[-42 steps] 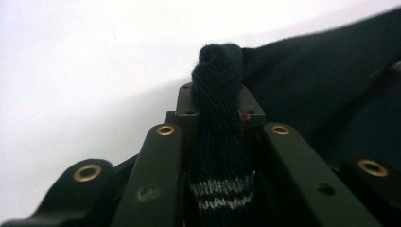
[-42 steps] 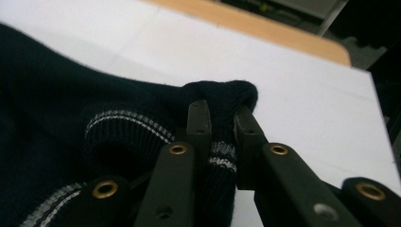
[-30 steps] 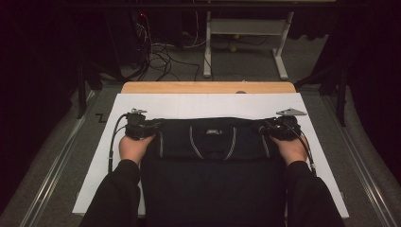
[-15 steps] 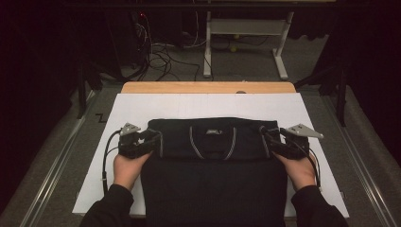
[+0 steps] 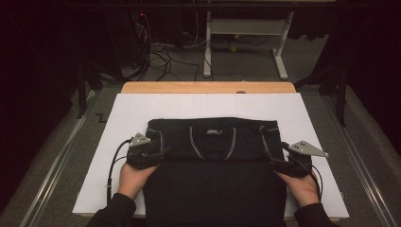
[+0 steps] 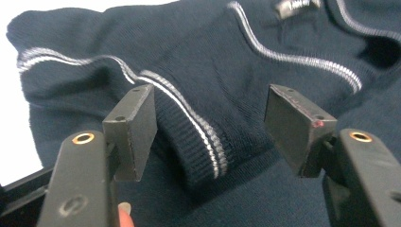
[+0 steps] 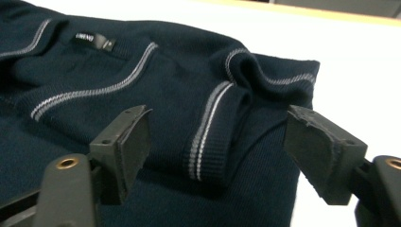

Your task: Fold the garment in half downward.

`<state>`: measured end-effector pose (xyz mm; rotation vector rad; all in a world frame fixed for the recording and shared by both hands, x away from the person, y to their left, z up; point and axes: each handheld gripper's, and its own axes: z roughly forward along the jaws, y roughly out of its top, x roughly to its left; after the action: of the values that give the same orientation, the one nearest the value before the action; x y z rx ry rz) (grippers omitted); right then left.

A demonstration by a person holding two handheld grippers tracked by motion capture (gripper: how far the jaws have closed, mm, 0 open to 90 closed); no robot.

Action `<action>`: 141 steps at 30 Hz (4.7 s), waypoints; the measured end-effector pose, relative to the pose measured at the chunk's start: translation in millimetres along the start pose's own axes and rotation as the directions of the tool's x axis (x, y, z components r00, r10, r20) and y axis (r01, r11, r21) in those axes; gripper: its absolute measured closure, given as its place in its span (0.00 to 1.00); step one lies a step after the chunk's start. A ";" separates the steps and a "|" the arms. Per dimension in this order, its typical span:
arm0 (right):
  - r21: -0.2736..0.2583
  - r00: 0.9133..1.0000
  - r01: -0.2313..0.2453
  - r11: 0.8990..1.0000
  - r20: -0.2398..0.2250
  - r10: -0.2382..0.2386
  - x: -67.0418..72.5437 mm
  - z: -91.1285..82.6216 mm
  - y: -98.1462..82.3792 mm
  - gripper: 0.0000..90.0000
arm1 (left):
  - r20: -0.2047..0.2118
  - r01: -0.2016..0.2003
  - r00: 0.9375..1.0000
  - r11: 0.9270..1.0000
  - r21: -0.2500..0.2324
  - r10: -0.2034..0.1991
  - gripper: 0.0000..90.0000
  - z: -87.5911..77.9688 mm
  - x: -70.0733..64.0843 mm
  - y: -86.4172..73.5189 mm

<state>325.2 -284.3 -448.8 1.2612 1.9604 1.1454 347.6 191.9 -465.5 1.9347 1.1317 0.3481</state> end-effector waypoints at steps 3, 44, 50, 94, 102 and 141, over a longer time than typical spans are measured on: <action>0.017 1.000 0.000 1.000 0.000 0.000 2.1 1.3 -1.5 0.25 | -0.009 0.011 1.000 1.000 0.021 -0.011 0.36 3.2 -4.1 -0.1; 0.140 1.000 0.009 0.990 0.007 -0.010 1.8 45.6 11.4 0.85 | -0.041 0.000 0.999 1.000 0.017 0.000 0.78 3.9 -7.7 -4.8; 0.102 0.999 0.040 0.994 0.011 -0.042 6.3 35.4 13.6 0.92 | -0.041 -0.016 0.999 1.000 -0.016 0.015 0.79 -2.9 -11.2 -0.7; -0.003 0.990 0.134 0.991 -0.045 -0.134 29.3 -41.0 -6.6 0.92 | 0.036 -0.107 0.994 0.994 0.016 0.107 0.78 -55.0 -48.6 -41.1; -0.008 0.990 0.132 0.991 -0.052 -0.132 30.6 -50.6 -12.8 0.92 | 0.043 -0.114 0.993 0.993 0.006 0.114 0.78 -62.6 -55.3 -44.9; -0.012 0.992 0.086 0.996 -0.092 -0.087 38.6 -58.2 -16.4 0.53 | 0.007 -0.039 0.999 0.999 0.014 0.039 0.48 -59.0 -46.2 -24.4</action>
<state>255.8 -273.9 -433.9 1.1255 2.0544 1.1861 272.6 191.0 -441.2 1.9709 1.0966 0.3554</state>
